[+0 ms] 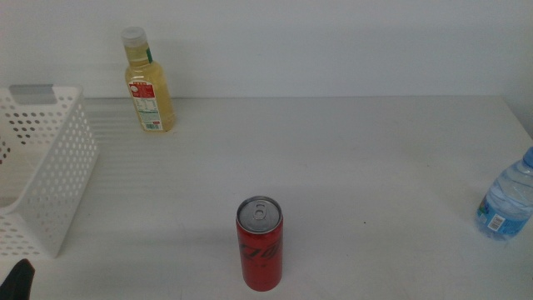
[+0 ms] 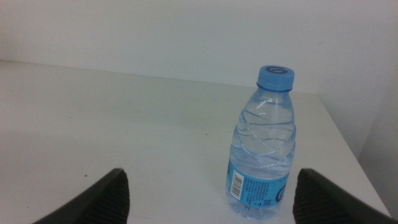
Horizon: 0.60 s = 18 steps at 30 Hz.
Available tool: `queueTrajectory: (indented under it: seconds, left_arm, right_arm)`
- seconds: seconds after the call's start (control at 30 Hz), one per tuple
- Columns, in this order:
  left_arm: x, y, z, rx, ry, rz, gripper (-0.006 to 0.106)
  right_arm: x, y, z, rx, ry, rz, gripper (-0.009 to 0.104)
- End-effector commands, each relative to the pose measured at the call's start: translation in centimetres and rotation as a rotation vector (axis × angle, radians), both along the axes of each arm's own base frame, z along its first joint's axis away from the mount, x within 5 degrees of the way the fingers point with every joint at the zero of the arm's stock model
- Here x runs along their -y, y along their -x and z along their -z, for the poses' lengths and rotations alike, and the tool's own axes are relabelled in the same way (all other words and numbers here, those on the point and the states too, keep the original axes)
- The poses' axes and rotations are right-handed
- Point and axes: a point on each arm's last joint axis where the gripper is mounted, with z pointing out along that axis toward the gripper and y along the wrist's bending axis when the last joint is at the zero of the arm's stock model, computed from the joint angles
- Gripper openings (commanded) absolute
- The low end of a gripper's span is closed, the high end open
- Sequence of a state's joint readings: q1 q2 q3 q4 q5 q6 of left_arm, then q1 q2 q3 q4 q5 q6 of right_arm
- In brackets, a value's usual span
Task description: Use arms to grab the bottles and put them into the dustbin to the left of the table.
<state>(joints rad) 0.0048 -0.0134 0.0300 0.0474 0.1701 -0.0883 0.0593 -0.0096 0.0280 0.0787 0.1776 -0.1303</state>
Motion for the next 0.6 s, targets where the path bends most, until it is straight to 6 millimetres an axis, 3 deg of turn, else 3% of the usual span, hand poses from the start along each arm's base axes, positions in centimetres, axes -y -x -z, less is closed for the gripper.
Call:
queueTrajectory:
  seconds: [0.0,0.3,0.57]
  left_arm:
    - [0.1,-0.1,-0.7,0.09,0.015,0.013,0.078]
    - [1.3,-2.2,-1.8,0.138,0.026,0.167,0.078]
    - [3.4,-3.8,-1.4,0.087,0.039,0.348,0.078]
  right_arm:
    - [0.1,0.2,-1.1,0.111,0.008,0.01,0.07]
    - [0.1,0.2,-1.1,0.111,0.008,0.01,0.07]
    - [0.1,0.2,-1.1,0.111,0.008,0.01,0.07]
